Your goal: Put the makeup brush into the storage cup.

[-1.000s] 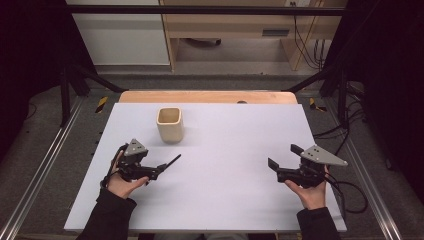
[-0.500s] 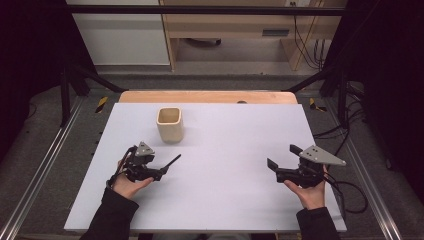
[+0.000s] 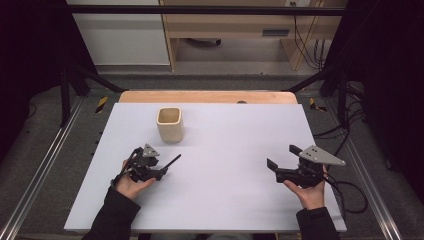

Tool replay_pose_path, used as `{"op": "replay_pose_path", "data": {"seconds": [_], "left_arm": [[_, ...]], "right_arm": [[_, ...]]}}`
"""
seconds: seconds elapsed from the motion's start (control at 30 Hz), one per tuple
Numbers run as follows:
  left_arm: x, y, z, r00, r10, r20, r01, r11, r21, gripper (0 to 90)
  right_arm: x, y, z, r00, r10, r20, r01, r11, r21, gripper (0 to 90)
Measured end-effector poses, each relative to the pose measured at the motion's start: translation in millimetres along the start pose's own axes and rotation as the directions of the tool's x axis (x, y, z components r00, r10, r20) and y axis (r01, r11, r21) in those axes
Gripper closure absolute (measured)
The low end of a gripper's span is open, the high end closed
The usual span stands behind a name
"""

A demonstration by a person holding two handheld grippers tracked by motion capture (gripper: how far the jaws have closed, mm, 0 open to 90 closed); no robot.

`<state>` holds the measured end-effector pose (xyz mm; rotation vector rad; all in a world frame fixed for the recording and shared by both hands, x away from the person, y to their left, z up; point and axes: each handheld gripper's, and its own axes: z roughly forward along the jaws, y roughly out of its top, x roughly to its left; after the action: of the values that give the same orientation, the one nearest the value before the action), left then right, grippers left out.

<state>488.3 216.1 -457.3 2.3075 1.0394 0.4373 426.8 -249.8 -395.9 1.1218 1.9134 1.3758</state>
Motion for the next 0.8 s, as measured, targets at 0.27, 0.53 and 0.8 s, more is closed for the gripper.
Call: {"op": "replay_pose_path", "data": {"seconds": [0.27,0.53,0.8], "left_arm": [[-4.2,-0.1,5.6,0.9998,0.017,-0.005,-0.017,0.9996,0.021,63.9],[-7.0,0.2,7.3,0.9998,0.019,0.005,-0.019,0.9995,0.027,74.7],[-10.7,2.6,7.7,1.0000,-0.002,0.002,0.002,0.9990,0.044,83.1]], "right_arm": [[-0.4,0.6,-1.7,1.0000,0.001,-0.003,-0.001,1.000,-0.003,7.0],[-0.4,1.1,-2.4,1.0000,0.004,-0.002,-0.004,1.000,-0.007,7.0],[-0.5,1.0,-2.2,1.0000,0.003,-0.002,-0.003,1.000,-0.006,7.0]]}}
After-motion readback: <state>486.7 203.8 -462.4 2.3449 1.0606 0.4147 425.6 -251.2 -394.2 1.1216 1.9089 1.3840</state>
